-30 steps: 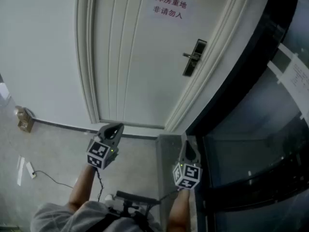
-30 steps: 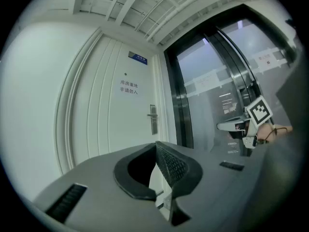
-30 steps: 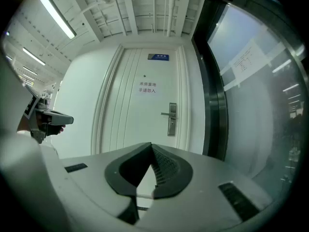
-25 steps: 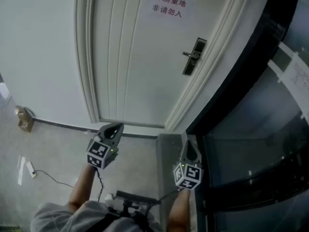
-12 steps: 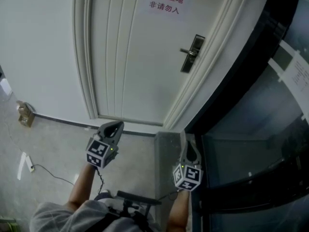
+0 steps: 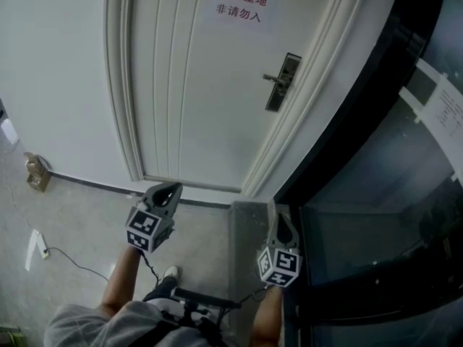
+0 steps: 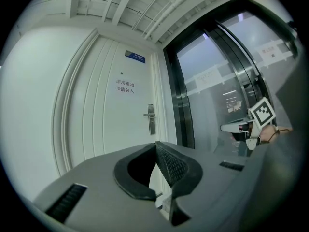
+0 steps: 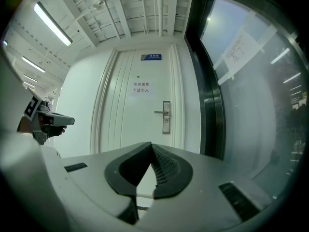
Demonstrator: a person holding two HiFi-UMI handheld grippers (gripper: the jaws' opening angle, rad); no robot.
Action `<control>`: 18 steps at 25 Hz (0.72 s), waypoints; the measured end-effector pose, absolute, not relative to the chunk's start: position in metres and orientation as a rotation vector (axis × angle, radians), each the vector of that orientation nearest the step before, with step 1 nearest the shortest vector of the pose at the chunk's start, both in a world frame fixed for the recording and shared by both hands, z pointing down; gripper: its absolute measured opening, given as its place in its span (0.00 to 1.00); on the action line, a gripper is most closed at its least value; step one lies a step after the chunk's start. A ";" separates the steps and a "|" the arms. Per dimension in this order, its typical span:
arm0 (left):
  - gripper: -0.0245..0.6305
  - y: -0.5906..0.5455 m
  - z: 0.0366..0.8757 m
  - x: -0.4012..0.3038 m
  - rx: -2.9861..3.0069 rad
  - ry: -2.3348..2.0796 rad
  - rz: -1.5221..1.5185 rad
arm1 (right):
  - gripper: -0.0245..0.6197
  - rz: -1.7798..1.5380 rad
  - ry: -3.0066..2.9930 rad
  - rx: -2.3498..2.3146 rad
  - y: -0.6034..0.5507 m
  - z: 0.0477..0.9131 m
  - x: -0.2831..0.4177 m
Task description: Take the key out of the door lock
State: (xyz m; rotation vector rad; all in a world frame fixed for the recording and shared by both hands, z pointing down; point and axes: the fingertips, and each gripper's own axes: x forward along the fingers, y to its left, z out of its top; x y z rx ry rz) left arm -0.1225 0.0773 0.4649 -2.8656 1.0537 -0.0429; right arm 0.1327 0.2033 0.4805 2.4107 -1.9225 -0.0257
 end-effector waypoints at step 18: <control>0.03 -0.077 0.449 -0.065 -2.878 1.000 -0.055 | 0.06 -0.010 -1.890 2.436 0.056 0.467 0.183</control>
